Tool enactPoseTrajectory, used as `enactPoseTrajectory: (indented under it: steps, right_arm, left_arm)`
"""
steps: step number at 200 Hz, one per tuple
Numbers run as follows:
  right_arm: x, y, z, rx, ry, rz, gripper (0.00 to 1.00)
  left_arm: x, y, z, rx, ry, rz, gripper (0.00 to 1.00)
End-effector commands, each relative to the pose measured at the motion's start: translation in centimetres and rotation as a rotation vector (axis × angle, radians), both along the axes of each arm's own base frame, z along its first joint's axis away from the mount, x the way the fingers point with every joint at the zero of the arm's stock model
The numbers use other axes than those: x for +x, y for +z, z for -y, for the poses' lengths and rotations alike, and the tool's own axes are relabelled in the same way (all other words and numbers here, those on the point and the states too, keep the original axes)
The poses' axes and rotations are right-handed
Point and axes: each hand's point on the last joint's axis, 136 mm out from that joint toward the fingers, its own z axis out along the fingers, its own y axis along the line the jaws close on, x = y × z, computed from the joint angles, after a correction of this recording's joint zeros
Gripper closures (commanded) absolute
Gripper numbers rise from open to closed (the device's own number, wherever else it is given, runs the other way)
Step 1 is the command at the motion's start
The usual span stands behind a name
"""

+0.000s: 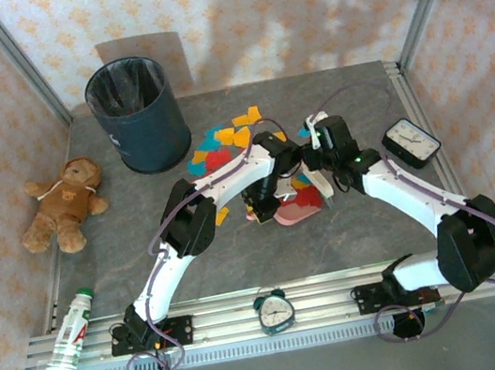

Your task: Sweep away the paper scraps from the table

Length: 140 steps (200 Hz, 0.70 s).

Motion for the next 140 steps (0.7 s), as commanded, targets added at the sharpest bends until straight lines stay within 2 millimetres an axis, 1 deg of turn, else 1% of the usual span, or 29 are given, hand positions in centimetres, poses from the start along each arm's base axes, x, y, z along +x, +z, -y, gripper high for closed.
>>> enactPoseTrajectory:
  steps: [1, 30, 53, 69, 90, 140]
  right_arm:
    - [-0.8, 1.1, -1.7, 0.052, 0.063, -0.014, 1.00]
    - [-1.0, 3.0, -2.2, 0.101, 0.072, 0.017, 1.00]
    - [-0.9, 4.3, -1.7, 0.119, 0.037, 0.060, 1.00]
    - [-0.6, 5.0, -0.6, 0.113, -0.024, 0.092, 1.00]
    - [-0.3, 5.3, 0.8, 0.094, -0.106, 0.120, 1.00]
    - [0.7, 6.6, 5.1, 0.034, -0.327, 0.211, 1.00]
  left_arm:
    - [-0.5, -0.2, -0.5, 0.024, -0.018, -0.050, 1.00]
    - [-0.6, -0.3, -0.6, 0.029, -0.022, -0.051, 1.00]
    - [-0.6, -0.2, -0.7, 0.026, -0.017, -0.046, 1.00]
    - [-0.5, -0.1, -0.6, 0.012, -0.007, -0.037, 1.00]
    - [-0.1, -0.1, -0.7, -0.011, 0.023, -0.016, 1.00]
    - [0.9, 0.2, -1.9, -0.031, 0.075, 0.017, 1.00]
